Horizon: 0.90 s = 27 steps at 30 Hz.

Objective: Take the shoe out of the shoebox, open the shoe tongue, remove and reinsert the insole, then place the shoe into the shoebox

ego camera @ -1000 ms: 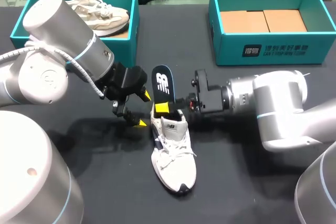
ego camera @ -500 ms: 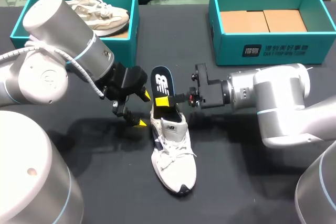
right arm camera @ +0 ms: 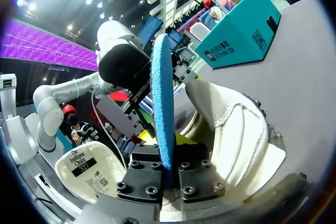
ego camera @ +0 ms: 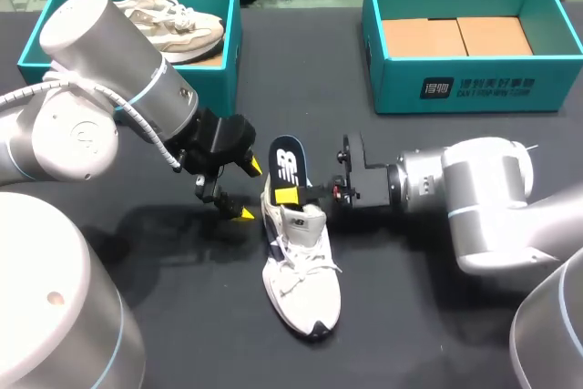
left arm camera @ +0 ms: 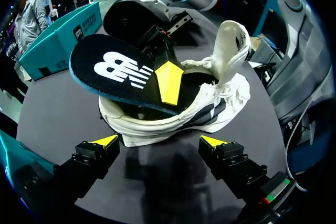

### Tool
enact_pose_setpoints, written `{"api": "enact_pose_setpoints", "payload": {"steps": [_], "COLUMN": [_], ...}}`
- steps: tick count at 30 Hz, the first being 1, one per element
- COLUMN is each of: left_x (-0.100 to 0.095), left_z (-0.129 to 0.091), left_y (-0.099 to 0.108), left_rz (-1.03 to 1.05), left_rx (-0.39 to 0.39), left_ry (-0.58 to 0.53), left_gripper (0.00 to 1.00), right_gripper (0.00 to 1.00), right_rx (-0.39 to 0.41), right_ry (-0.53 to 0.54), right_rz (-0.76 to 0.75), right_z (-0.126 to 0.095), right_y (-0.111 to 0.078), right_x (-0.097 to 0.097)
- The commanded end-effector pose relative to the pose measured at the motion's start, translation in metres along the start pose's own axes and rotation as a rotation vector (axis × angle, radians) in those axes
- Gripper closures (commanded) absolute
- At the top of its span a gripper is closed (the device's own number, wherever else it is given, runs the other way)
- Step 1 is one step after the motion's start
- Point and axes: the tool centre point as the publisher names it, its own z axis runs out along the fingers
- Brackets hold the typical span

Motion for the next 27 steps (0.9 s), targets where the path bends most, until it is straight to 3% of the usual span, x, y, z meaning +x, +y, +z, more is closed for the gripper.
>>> {"api": "enact_pose_setpoints", "payload": {"steps": [1,4,7,10,27], "left_x": [0.001,0.001,0.001,0.001,0.001], "left_z": [0.0,0.0,0.0,0.0,0.0], "left_y": [0.0,0.0,0.0,0.0,0.0], "left_rz": [0.001,0.001,0.001,0.001,0.001], "left_rx": [-0.001,-0.001,-0.001,-0.001,-0.001], "left_ry": [-0.002,-0.002,-0.002,-0.002,-0.002], "left_gripper": [0.0,0.0,0.0,0.0,0.0], "right_gripper": [1.0,1.0,0.72,0.64,0.62], "right_rx": [-0.006,-0.001,0.006,0.014,0.052], "right_ry": [0.002,0.001,0.0,-0.002,-0.024], "right_rz": [0.005,0.0,-0.013,-0.029,-0.101], "right_z": [0.001,0.003,0.003,0.003,0.0], "right_y": [-0.011,-0.009,-0.004,0.002,0.029], "right_x": [-0.002,0.001,0.003,0.005,0.015]}}
